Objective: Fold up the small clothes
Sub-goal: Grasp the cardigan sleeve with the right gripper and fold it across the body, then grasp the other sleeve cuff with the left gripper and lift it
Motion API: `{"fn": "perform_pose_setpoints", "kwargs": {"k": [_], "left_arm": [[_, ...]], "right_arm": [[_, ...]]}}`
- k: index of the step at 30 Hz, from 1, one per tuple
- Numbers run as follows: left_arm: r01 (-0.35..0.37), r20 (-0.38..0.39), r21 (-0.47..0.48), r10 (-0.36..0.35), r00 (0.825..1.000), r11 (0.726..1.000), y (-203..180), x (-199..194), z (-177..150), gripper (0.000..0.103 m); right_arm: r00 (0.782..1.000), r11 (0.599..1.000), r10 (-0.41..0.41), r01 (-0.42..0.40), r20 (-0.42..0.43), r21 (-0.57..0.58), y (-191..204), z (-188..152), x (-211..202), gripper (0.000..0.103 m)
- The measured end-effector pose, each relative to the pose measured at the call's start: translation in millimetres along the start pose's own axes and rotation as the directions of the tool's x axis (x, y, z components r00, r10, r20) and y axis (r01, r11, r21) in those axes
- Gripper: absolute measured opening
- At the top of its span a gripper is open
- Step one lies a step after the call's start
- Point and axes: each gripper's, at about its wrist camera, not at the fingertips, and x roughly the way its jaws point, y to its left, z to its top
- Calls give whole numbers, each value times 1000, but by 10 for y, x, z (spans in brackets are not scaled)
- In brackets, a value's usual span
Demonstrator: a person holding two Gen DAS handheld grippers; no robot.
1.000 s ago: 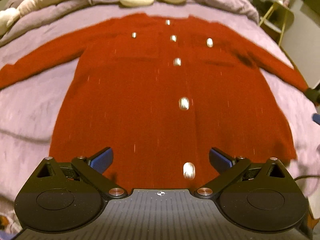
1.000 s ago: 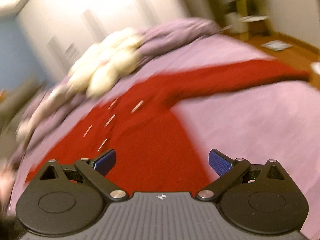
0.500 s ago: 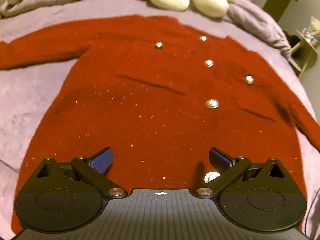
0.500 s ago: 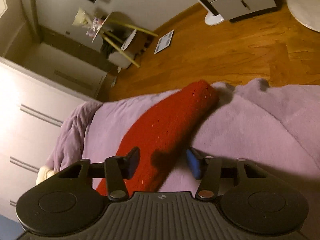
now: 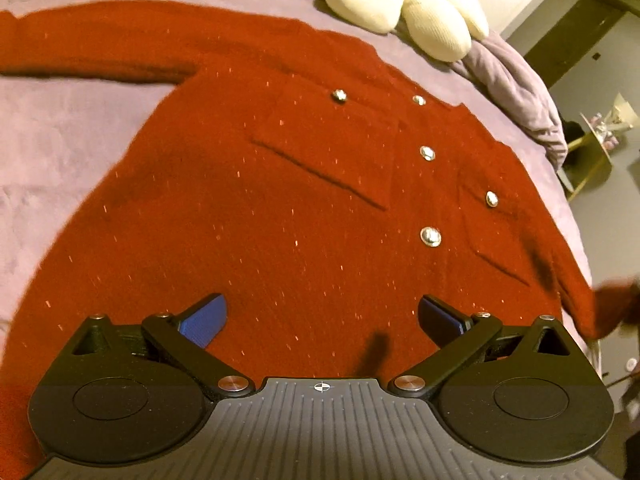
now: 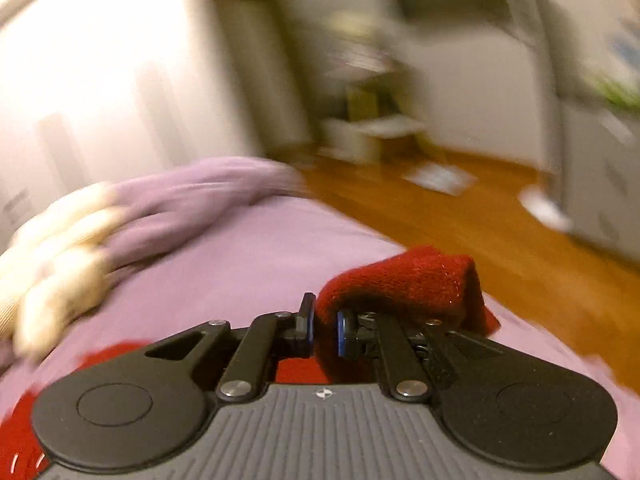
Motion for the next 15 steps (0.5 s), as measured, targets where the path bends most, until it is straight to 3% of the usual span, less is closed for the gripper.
{"fn": "perform_pose_setpoints", "kwargs": {"k": [2,4,6,8,11,15], "left_arm": [[23,28,22,-24,999,999,-58,-41,79,103],[69,51,51,-71,996,996,-139,-84,186,103],[125,69,74,-130,989,989,-247,-96,322,103],[184,79,93,-191,978,979,-350,-92,435,103],[268,80,130,-279,957,955,-576,17,649,103],[362,21,139,-368,930,922,-870,418,867,103]], "right_arm": [[987,980,158,-155,11,-126,583,-26,-125,9],[957,924,288,-283,-19,-255,1142,-164,-209,9],[925,860,364,-378,-107,-342,1594,-391,-202,11],[891,816,395,-453,-226,-359,1858,-620,-152,21],[857,822,393,-489,-332,-291,1860,-827,-78,28],[865,890,364,-432,-345,-144,1445,-882,-82,28]]}}
